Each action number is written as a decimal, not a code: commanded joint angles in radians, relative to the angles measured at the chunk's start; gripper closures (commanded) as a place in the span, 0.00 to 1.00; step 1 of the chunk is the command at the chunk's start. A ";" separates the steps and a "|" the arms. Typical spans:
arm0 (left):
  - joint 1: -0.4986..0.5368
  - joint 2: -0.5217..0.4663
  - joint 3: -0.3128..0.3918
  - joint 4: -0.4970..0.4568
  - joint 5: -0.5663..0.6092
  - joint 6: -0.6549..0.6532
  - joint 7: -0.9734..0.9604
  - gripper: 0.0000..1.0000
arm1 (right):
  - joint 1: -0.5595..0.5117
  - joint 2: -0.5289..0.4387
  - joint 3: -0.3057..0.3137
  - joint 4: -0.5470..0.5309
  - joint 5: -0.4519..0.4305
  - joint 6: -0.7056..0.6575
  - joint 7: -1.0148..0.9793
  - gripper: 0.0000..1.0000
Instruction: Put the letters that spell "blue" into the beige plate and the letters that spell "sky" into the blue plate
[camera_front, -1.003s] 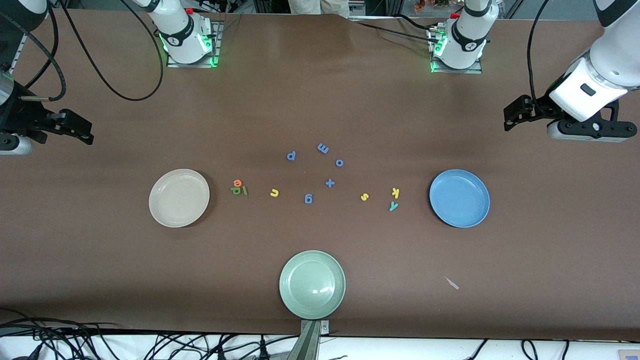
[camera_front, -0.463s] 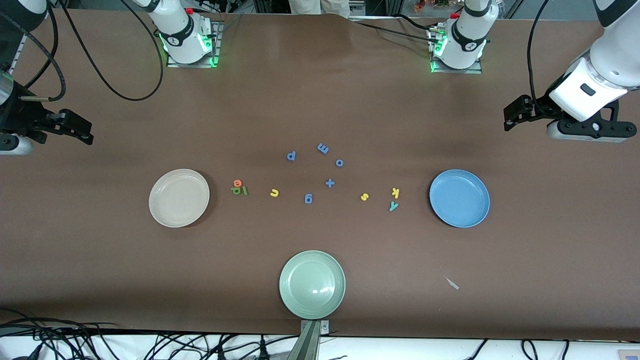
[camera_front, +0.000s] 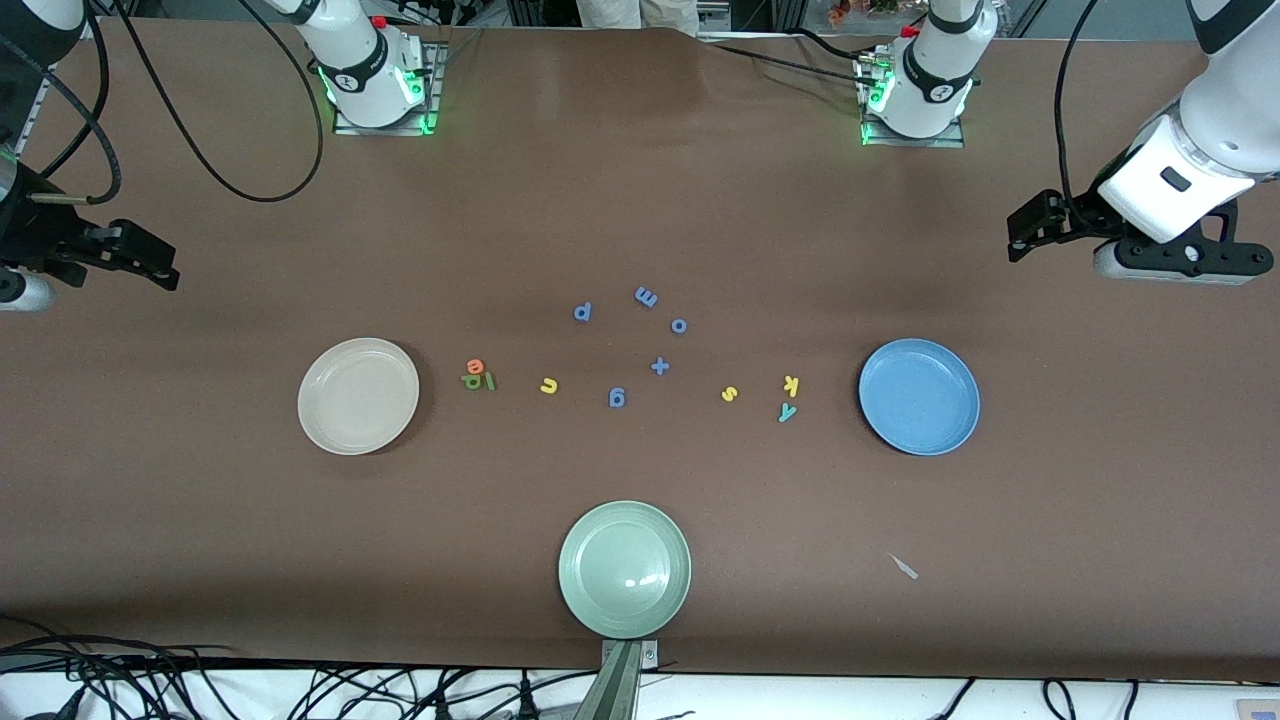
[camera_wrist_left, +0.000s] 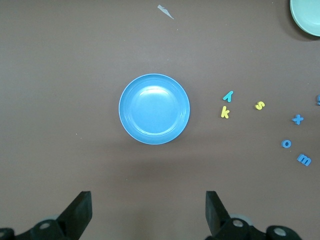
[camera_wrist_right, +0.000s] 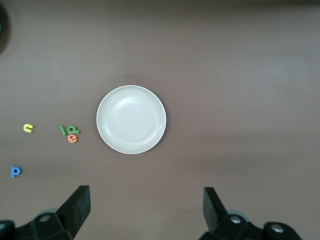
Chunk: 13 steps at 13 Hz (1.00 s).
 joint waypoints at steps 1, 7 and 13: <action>0.003 -0.006 -0.002 0.005 0.026 -0.011 0.022 0.00 | -0.003 -0.006 0.003 -0.006 0.006 0.007 0.007 0.00; 0.003 -0.006 0.000 0.005 0.026 -0.013 0.022 0.00 | -0.003 -0.007 0.002 -0.006 0.004 0.001 0.000 0.00; 0.002 -0.006 -0.002 0.008 0.026 -0.011 0.022 0.00 | 0.001 -0.007 0.006 -0.006 0.006 0.001 0.007 0.00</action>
